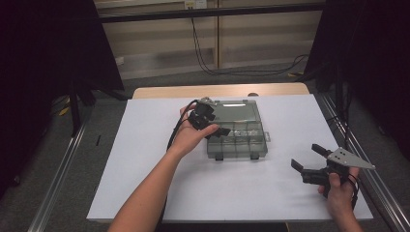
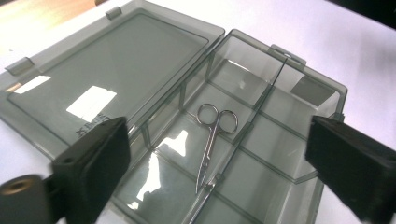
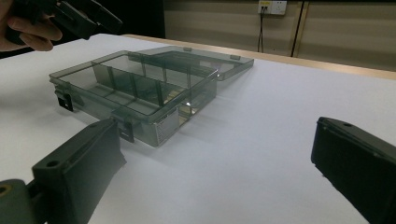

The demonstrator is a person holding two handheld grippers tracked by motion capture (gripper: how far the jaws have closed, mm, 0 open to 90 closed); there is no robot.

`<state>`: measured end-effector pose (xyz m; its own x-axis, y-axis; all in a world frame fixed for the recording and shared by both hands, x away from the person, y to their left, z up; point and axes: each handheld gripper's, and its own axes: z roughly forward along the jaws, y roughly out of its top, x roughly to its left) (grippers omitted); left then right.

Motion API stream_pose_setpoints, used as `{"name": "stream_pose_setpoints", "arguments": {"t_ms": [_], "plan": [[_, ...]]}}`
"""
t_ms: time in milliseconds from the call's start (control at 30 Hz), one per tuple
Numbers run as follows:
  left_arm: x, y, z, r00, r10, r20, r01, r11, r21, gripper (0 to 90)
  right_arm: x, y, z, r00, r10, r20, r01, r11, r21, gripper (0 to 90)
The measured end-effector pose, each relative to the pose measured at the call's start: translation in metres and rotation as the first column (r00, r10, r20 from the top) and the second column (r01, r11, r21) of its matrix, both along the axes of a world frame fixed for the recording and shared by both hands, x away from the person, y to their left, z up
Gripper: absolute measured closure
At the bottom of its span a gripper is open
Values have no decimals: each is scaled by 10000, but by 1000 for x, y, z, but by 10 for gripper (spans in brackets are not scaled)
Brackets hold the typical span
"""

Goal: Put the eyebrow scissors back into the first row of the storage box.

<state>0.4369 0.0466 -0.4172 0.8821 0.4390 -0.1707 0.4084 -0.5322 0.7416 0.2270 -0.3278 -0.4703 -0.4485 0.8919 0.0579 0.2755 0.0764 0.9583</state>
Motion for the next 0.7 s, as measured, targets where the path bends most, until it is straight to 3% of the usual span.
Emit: {"name": "stream_pose_setpoints", "arguments": {"t_ms": [67, 500, 700], "plan": [[0, 4, -1, 10000, 23, -8, -23, 9999, -123, 0, 2, 2, 0, 10000, 35, -43, -36, 10000, -36, 11], [4, 26, -10, 9975, 658, -260, -669, 9969, -421, 0, 20, 20, 9, 9992, 393, -71, -395, 9989, -256, 13], [6, 31, -11, 9970, 713, -294, -728, 9959, -542, 0, 28, 27, 16, 9988, 497, 33, -496, 9984, -283, 13]]}}
